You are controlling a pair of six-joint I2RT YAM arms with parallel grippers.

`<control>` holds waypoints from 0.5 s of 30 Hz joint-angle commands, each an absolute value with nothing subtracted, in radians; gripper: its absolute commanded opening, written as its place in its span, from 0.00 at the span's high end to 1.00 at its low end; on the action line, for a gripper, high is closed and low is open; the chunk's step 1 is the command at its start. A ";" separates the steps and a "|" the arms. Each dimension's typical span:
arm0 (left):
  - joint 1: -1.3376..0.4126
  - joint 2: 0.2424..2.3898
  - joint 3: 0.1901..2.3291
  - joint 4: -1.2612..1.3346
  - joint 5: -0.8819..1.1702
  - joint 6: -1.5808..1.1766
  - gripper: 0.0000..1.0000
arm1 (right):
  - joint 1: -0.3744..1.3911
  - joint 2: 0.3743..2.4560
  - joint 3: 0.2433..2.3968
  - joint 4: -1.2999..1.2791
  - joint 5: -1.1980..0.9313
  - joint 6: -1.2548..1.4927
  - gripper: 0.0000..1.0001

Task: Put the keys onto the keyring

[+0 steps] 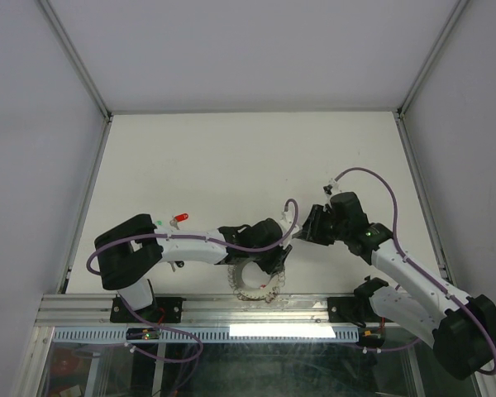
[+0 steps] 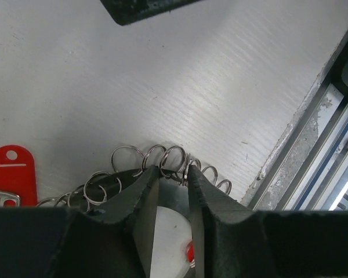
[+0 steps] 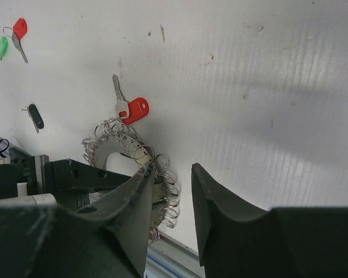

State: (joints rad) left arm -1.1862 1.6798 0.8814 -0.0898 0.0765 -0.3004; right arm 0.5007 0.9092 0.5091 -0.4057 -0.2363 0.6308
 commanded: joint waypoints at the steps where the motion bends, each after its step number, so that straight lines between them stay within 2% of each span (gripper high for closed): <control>1: -1.201 1.684 0.914 -0.079 0.051 -0.304 0.77 | 0.494 0.885 0.508 -0.373 -0.252 0.640 0.65; 9: -1.201 1.675 0.929 -0.071 0.067 -0.291 0.99 | 0.493 0.872 0.478 -0.359 -0.248 0.641 0.65; 15: -1.201 1.630 0.904 -0.023 0.071 -0.280 1.00 | 0.491 0.833 0.455 -0.350 -0.238 0.617 0.65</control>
